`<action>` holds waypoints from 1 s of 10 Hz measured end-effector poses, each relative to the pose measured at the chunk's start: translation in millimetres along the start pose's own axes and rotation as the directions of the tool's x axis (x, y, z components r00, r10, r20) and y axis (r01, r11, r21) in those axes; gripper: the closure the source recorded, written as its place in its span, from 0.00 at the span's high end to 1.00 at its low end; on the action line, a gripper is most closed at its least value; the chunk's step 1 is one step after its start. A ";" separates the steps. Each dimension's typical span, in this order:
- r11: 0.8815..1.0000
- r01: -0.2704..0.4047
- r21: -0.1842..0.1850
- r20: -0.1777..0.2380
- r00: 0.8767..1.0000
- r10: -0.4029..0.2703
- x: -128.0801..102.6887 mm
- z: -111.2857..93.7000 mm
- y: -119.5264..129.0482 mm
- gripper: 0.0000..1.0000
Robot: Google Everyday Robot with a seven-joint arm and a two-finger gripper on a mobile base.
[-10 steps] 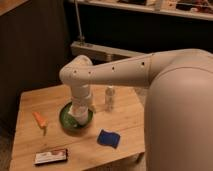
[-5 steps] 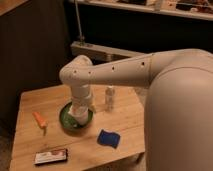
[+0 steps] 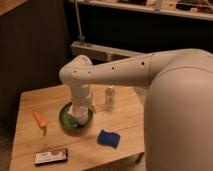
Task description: Place the eraser on the white sponge
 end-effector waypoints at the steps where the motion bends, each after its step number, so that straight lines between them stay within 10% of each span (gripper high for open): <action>1: 0.999 0.048 0.007 0.026 0.998 -0.049 1.7 -9.2 12.7 0.65; 3: 0.983 0.182 0.023 0.088 0.979 -0.183 6.8 -29.9 52.9 0.65; 6: 0.911 0.412 0.002 0.169 0.898 -0.407 28.6 -45.0 118.6 0.65; 10: 0.896 0.443 -0.020 0.175 0.884 -0.433 26.8 -44.6 121.7 0.65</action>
